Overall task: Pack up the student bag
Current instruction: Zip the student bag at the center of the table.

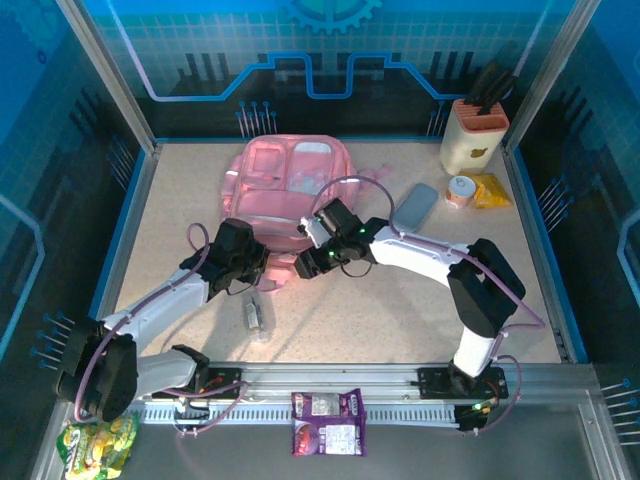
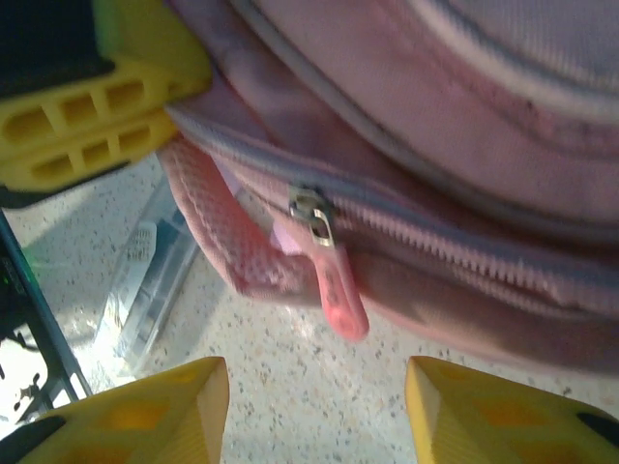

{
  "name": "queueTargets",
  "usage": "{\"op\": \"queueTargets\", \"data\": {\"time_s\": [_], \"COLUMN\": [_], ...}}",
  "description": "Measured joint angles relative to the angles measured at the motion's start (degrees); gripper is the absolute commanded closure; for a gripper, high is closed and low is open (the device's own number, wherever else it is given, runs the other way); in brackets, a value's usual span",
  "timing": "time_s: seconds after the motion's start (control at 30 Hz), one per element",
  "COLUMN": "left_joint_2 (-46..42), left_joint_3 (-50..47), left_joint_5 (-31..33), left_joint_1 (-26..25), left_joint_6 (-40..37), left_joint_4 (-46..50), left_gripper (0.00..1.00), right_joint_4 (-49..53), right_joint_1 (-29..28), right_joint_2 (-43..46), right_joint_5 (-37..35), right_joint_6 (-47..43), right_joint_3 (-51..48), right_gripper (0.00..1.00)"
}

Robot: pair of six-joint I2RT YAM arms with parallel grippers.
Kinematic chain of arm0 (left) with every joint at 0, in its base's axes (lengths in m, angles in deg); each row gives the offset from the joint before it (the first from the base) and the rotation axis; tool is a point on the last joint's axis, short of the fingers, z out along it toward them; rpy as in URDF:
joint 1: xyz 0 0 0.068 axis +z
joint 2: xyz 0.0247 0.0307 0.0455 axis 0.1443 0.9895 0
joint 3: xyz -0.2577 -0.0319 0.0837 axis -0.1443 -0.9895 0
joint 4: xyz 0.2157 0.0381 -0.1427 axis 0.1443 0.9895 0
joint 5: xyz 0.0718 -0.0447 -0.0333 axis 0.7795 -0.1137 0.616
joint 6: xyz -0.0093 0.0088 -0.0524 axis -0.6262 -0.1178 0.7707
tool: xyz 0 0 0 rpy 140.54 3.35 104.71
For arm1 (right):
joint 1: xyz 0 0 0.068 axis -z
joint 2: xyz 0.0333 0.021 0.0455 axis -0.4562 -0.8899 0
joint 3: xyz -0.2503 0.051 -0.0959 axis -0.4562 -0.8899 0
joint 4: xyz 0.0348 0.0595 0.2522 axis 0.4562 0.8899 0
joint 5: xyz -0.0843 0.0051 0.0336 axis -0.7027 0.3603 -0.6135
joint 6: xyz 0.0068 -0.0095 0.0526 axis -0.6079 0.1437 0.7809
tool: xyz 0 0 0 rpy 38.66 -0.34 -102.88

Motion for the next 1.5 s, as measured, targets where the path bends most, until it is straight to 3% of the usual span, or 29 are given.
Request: {"op": "queueTargets", "data": {"time_s": [0.4,0.83,1.03,1.23,1.5], "left_joint_2": [0.0,0.3,0.3,-0.9,-5.4], "left_joint_3": [0.0,0.3,0.3,0.6,0.7], "left_joint_5": [0.0,0.1,0.1,-0.1,-2.0], "left_joint_1": [0.0,0.0,0.0,0.5,7.9], "left_joint_6": [0.0,-1.0,-1.2,-2.5,-6.6], "left_joint_4": [0.0,0.2,0.5,1.0,5.0], "left_gripper": [1.0,1.0,1.0,1.0,1.0], "right_joint_4": [-1.0,0.1,1.2,2.6,6.0], "right_joint_1": [-0.9,-2.5,-3.8,-4.6,-1.6], "right_joint_2": [-4.9,-6.6,-6.1,-3.9,-0.2], "right_joint_5": [-2.7,-7.6,-11.7,-17.2,-25.9], "right_joint_6": [-0.9,-3.1,-3.3,-3.7,-3.9], "right_joint_3": [4.4,6.6,6.8,6.1,1.7], "right_gripper": [0.6,0.93,1.0,1.0,1.0]}}
